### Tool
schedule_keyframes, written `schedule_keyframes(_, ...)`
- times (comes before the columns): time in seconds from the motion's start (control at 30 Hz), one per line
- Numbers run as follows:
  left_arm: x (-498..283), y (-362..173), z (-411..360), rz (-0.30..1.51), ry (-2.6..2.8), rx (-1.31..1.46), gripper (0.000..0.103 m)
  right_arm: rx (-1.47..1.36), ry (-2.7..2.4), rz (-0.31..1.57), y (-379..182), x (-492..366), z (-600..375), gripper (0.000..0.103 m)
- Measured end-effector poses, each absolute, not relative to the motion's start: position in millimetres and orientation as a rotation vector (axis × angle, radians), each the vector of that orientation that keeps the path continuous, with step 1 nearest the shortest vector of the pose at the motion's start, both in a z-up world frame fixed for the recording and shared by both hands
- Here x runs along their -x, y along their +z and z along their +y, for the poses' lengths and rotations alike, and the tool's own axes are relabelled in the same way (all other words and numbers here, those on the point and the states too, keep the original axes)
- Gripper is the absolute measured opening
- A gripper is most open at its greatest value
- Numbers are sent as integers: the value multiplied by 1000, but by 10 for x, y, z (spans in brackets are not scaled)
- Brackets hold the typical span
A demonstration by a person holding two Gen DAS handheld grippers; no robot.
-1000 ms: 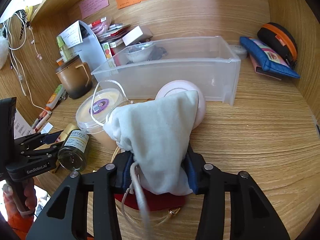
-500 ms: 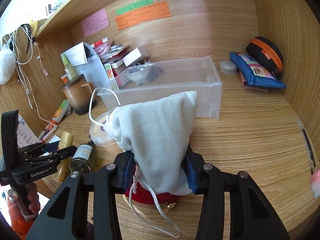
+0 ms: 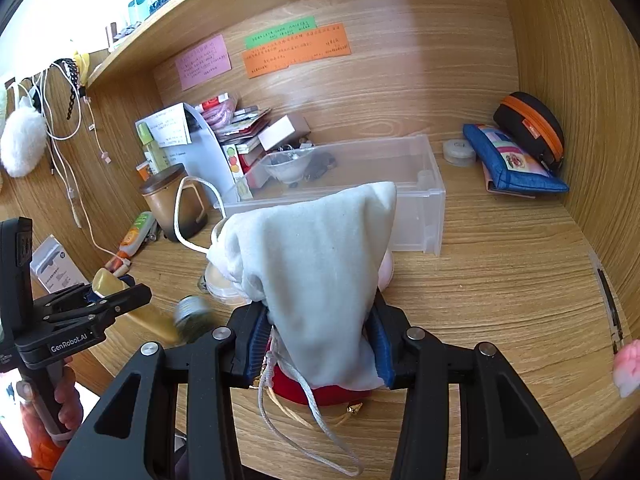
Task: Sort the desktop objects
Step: 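Lift the white bag and gold sunscreen bottle and carry both over the clear bin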
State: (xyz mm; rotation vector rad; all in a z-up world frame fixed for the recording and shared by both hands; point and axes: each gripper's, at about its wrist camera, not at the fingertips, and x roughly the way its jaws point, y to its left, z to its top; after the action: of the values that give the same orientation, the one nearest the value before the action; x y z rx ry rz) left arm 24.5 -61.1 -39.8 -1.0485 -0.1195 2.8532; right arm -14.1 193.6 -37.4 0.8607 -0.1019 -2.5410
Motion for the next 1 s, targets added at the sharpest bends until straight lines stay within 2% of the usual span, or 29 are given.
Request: schedule_keyframes(1.0, 61, 331, -395, -26, 2901, 788, 46, -746, -2588, -98, 42, 317, 2094, 40)
